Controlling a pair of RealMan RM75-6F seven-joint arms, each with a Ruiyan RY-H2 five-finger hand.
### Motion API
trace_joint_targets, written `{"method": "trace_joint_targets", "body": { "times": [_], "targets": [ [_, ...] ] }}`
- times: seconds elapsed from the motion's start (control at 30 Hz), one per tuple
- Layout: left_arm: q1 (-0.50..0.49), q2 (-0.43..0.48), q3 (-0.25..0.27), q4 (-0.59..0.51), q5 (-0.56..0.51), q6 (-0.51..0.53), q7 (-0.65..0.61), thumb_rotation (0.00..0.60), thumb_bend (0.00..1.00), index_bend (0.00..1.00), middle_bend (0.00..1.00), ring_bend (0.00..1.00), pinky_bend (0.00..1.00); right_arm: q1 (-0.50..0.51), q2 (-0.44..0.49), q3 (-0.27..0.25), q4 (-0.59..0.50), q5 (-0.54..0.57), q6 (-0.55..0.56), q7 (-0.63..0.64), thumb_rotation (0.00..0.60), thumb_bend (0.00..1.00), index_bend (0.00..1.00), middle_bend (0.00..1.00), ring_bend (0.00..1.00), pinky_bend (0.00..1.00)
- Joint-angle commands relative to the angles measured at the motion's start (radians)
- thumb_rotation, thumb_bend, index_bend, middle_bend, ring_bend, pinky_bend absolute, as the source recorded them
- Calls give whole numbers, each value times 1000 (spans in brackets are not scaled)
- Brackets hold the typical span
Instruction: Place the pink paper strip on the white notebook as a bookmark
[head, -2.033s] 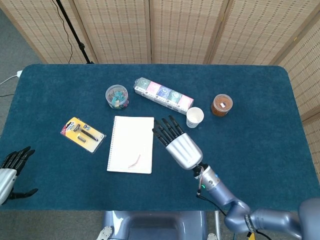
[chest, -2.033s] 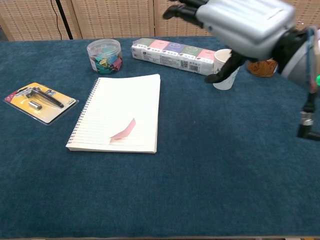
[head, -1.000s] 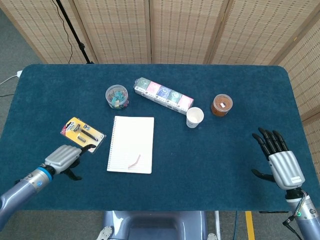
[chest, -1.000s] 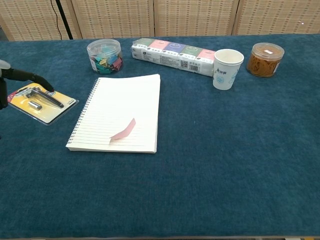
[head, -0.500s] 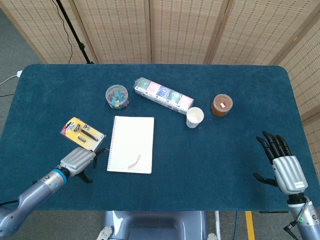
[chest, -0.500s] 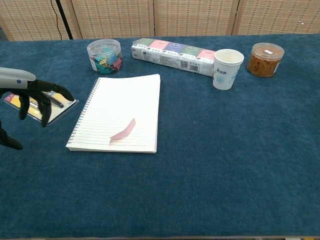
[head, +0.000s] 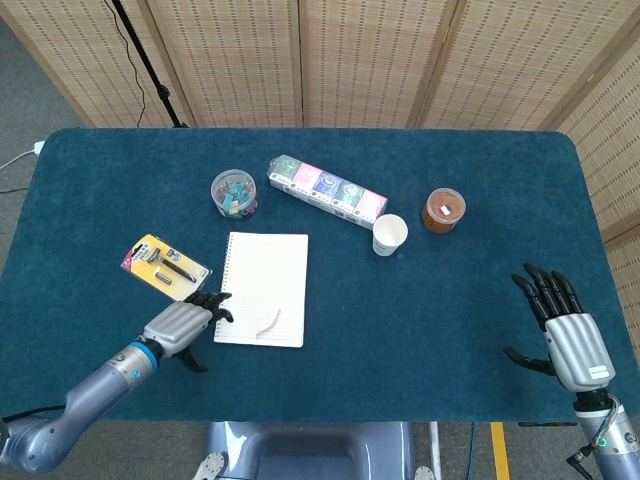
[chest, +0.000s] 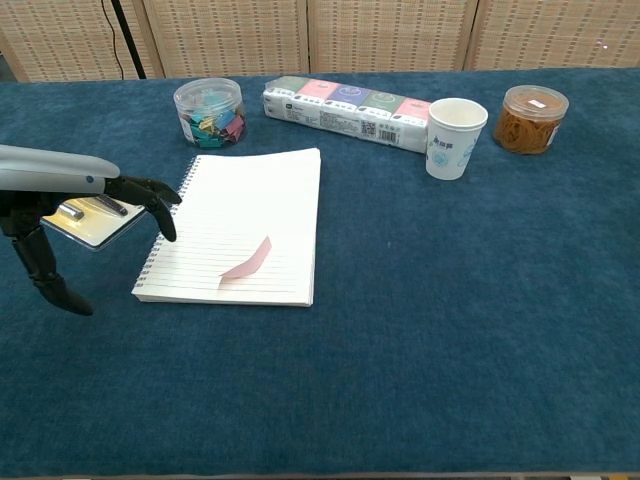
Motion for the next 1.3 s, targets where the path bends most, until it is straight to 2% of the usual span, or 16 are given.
{"method": "trace_joint_targets", "body": {
  "times": [0.03, 0.27, 0.47, 0.7, 1.1, 1.3],
  "targets": [
    [-36, -55, 7, 16, -46, 44, 64, 600, 0, 255, 0, 0, 0, -3, 1, 2, -2, -7, -2, 5, 600, 36, 50, 0, 0, 0],
    [-75, -177, 29, 43, -113, 141, 179, 600, 0, 253, 0, 0, 0, -9, 8, 10, -4, -11, -11, 29, 600, 37, 53, 0, 0, 0],
    [-84, -235, 45, 51, -132, 195, 231, 600, 0, 251, 0, 0, 0, -18, 14, 17, -7, -17, -6, 47, 600, 36, 59, 0, 0, 0],
    [-97, -283, 54, 48, -154, 231, 276, 600, 0, 235, 0, 0, 0, -23, 18, 21, -16, -26, -10, 55, 600, 37, 59, 0, 0, 0],
    [-100, -311, 75, 14, -141, 314, 360, 600, 0, 233, 0, 0, 0, -33, 21, 27, -24, -41, -8, 57, 600, 36, 64, 0, 0, 0],
    [-109, -350, 86, 10, -165, 373, 446, 600, 0, 233, 0, 0, 0, -38, 24, 32, -26, -44, -6, 60, 600, 36, 64, 0, 0, 0]
  ]
}}
